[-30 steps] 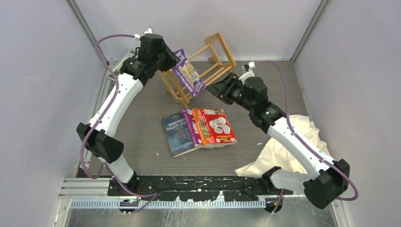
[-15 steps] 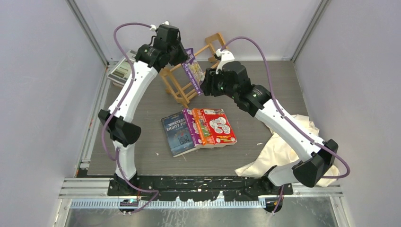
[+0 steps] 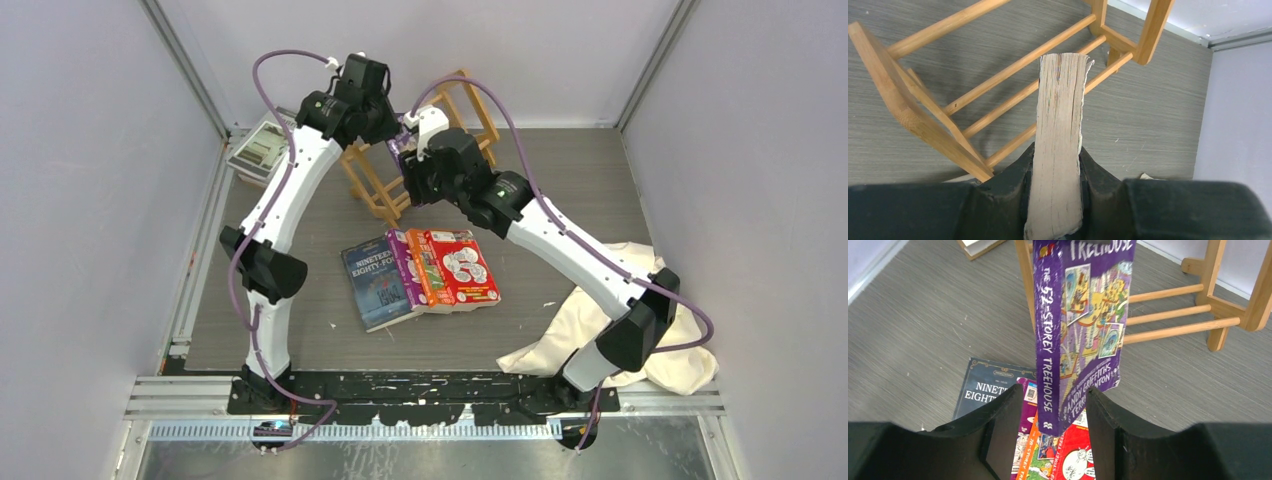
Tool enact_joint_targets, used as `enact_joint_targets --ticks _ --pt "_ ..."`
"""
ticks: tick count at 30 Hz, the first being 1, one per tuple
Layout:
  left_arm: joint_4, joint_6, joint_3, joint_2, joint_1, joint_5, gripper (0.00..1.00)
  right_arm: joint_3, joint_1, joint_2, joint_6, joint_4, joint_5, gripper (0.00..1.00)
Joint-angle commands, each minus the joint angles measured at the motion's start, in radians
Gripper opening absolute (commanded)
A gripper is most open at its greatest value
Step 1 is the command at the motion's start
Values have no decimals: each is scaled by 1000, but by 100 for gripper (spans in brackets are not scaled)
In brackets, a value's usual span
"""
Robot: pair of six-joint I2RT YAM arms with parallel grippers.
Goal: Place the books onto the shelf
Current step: Pick up the book from the center of the board.
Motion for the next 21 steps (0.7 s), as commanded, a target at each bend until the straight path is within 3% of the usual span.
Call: enact_joint_targets --ticks 1,16,21 --pt "37 5 109 3 -10 -6 0 59 9 31 -63 31 34 55" --pt "34 7 105 -2 -20 -1 0 113 22 139 -182 63 167 54" --pt "33 5 99 -12 -20 -7 0 119 24 165 -199 90 183 45"
